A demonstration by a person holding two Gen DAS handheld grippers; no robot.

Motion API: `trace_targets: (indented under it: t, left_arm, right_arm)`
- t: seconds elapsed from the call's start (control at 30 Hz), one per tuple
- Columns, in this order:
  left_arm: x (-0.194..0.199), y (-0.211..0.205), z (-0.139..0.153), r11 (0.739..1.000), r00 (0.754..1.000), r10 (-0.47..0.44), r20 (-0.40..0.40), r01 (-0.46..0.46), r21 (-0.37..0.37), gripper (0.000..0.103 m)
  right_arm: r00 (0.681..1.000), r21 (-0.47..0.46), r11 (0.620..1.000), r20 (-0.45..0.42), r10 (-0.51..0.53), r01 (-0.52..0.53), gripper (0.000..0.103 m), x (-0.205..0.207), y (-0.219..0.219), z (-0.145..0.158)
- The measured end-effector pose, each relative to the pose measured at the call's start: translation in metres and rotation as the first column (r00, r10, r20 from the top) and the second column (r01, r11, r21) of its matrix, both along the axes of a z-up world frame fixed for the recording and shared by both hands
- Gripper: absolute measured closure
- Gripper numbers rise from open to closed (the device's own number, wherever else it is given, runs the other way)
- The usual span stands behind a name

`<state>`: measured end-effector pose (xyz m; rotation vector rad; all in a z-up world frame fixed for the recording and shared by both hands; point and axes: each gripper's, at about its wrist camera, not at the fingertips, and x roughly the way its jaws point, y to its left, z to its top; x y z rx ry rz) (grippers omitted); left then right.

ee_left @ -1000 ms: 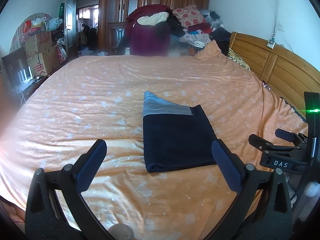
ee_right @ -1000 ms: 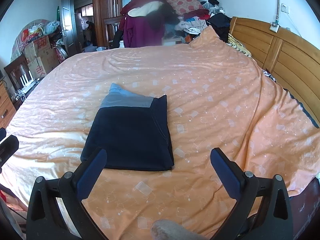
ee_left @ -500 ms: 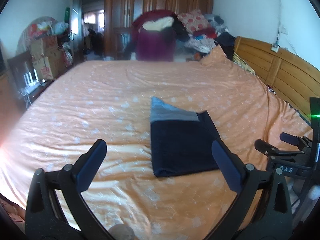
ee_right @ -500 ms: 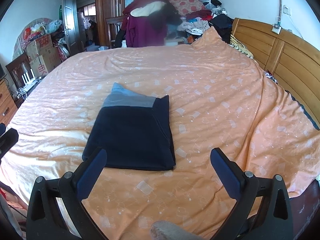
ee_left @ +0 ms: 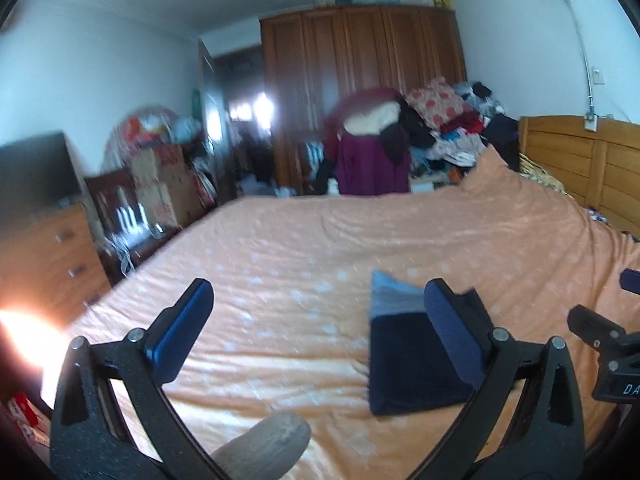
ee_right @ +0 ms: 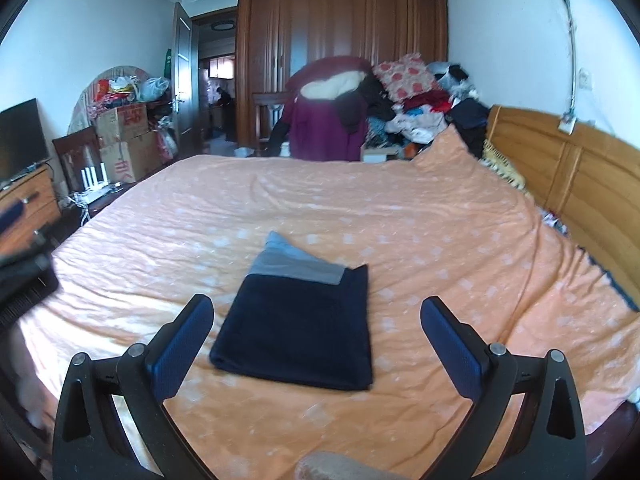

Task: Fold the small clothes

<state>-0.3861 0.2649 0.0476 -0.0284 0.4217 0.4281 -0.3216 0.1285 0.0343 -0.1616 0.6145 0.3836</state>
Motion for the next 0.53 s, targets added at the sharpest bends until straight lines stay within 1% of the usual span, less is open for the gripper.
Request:
trace_targets:
  t: [0.07,0.2,0.3,0.4,0.47,0.53]
  left_arm:
    - [0.002,0.003,-0.008,0.999,0.999,-0.002,-0.034,0.0,-0.042,0.0]
    - [0.006,0.008,-0.021,0.991,0.995,-0.022,-0.094,0.009,-0.134,0.0]
    - [0.008,0.006,-0.028,0.986,0.991,-0.02,-0.133,-0.002,-0.166,0.001]
    - [0.006,0.003,-0.034,0.982,0.989,-0.029,-0.148,0.0,-0.189,0.001]
    - [0.005,0.002,-0.036,0.982,0.987,-0.024,-0.156,-0.006,-0.187,0.003]
    - [0.006,-0.001,-0.04,0.983,0.984,-0.043,-0.173,0.01,-0.185,0.003]
  right_arm:
    - [1.0,-0.012,1.0,-0.01,0.001,-0.001,0.0,0.0,0.0,-0.002]
    - [0.996,-0.009,1.0,-0.092,-0.006,0.006,0.0,0.008,-0.003,-0.014]
    - [0.99,-0.002,1.0,-0.141,-0.011,0.011,0.0,0.012,-0.004,-0.025]
    - [0.987,-0.011,1.0,-0.162,-0.018,0.017,0.0,0.013,-0.004,-0.035]
    - [0.983,0.001,1.0,-0.182,-0.015,0.016,0.0,0.014,-0.004,-0.041]
    - [0.981,0.0,1.0,-0.192,-0.022,0.023,0.0,0.016,-0.005,-0.045]
